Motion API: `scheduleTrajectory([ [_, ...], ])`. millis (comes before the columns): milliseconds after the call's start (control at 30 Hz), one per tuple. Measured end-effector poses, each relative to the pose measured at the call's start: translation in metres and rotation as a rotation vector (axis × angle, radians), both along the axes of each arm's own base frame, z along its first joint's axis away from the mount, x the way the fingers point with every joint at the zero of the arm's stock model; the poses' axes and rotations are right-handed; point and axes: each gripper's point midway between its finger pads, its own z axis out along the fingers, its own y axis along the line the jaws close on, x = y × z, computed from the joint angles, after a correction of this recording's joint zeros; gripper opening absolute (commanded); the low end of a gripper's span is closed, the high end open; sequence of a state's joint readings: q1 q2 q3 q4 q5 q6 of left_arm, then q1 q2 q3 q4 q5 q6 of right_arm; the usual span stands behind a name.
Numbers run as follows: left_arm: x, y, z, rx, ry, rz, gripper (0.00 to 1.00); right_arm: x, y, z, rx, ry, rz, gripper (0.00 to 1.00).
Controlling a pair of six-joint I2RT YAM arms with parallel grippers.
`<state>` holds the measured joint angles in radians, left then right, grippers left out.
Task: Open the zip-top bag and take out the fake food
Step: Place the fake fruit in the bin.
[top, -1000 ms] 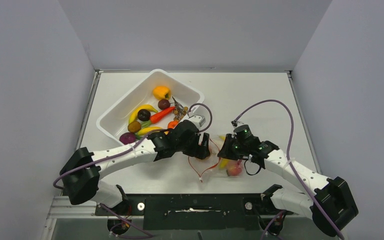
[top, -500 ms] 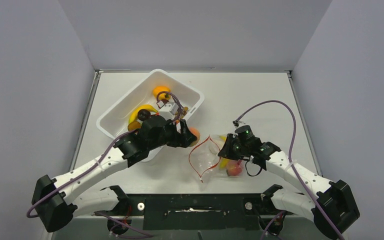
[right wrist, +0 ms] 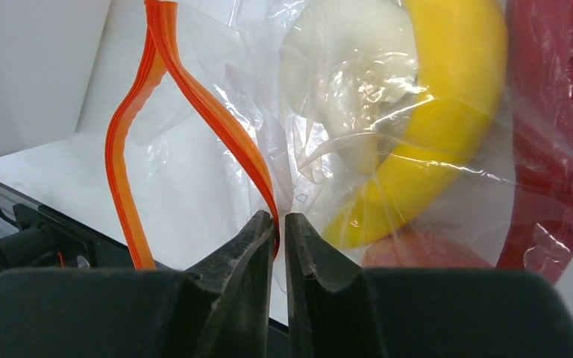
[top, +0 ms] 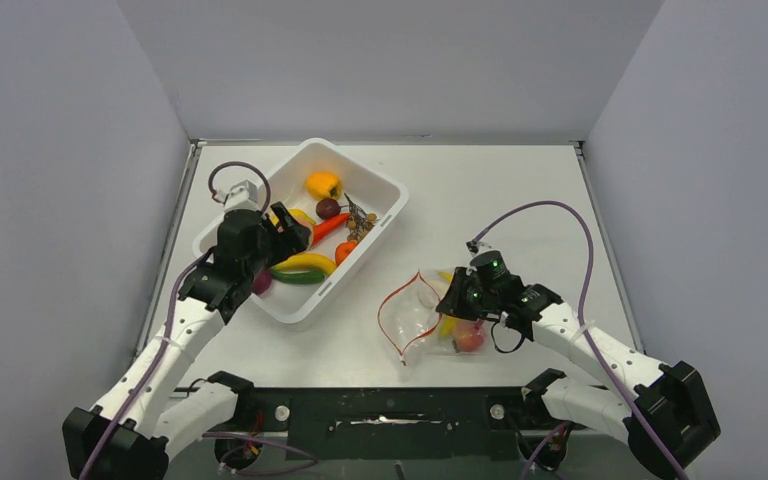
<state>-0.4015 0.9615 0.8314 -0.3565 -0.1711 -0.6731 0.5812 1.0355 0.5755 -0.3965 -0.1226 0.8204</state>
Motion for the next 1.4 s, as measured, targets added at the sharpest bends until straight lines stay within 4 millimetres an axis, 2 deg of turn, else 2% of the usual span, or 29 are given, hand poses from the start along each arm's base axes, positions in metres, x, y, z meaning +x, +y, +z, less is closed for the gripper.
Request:
scheduleTrajectory([
  [67, 0.004, 0.017, -0.013, 0.001, 0.037, 0.052, 0.00, 0.000, 0.000, 0.000, 0.001, -0.001, 0.000, 0.14],
  [167, 0.003, 0.036, -0.046, -0.014, 0.127, 0.110, 0.00, 0.000, -0.001, 0.000, 0.001, -0.002, -0.002, 0.14],
  [233, -0.002, 0.044, -0.072, -0.033, 0.199, 0.129, 0.00, 0.001, -0.001, 0.000, 0.001, -0.002, -0.005, 0.14],
  [300, -0.006, 0.047, -0.088, -0.058, 0.253, 0.136, 0.00, 0.001, -0.001, 0.000, 0.001, -0.003, -0.005, 0.14],
  [433, -0.005, 0.036, -0.097, -0.106, 0.295, 0.085, 0.00, 0.001, -0.001, 0.000, 0.001, -0.001, -0.005, 0.14],
  [633, -0.015, 0.002, -0.113, -0.176, 0.392, -0.055, 0.00, 0.001, -0.001, 0.000, 0.002, -0.002, -0.005, 0.14],
  [767, -0.032, -0.034, -0.110, -0.167, 0.398, -0.159, 0.00, 0.001, -0.001, -0.003, -0.005, 0.008, -0.004, 0.14],
  [900, -0.050, -0.068, -0.094, -0.177, 0.357, -0.220, 0.00, 0.001, -0.001, -0.009, -0.016, 0.026, -0.004, 0.14],
  [1000, -0.062, -0.086, -0.079, -0.219, 0.318, -0.248, 0.00, 0.001, -0.001, -0.012, -0.023, 0.037, -0.004, 0.14],
  [1100, -0.064, -0.095, -0.072, -0.247, 0.300, -0.260, 0.00, 0.001, -0.001, -0.015, -0.027, 0.046, -0.003, 0.14],
  [1200, -0.060, -0.093, -0.072, -0.223, 0.302, -0.242, 0.00, 0.002, -0.001, -0.016, -0.029, 0.052, -0.005, 0.14],
  [1267, -0.050, -0.088, -0.067, -0.179, 0.280, -0.218, 0.00, 0.004, 0.000, -0.014, -0.026, 0.047, -0.006, 0.14],
  [1333, -0.034, -0.082, -0.053, -0.148, 0.239, -0.200, 0.00, 0.005, 0.000, -0.012, -0.025, 0.043, -0.007, 0.14],
  [1400, -0.005, -0.071, -0.031, -0.138, 0.181, -0.170, 0.00, 0.005, -0.001, -0.013, -0.028, 0.042, -0.011, 0.14],
])
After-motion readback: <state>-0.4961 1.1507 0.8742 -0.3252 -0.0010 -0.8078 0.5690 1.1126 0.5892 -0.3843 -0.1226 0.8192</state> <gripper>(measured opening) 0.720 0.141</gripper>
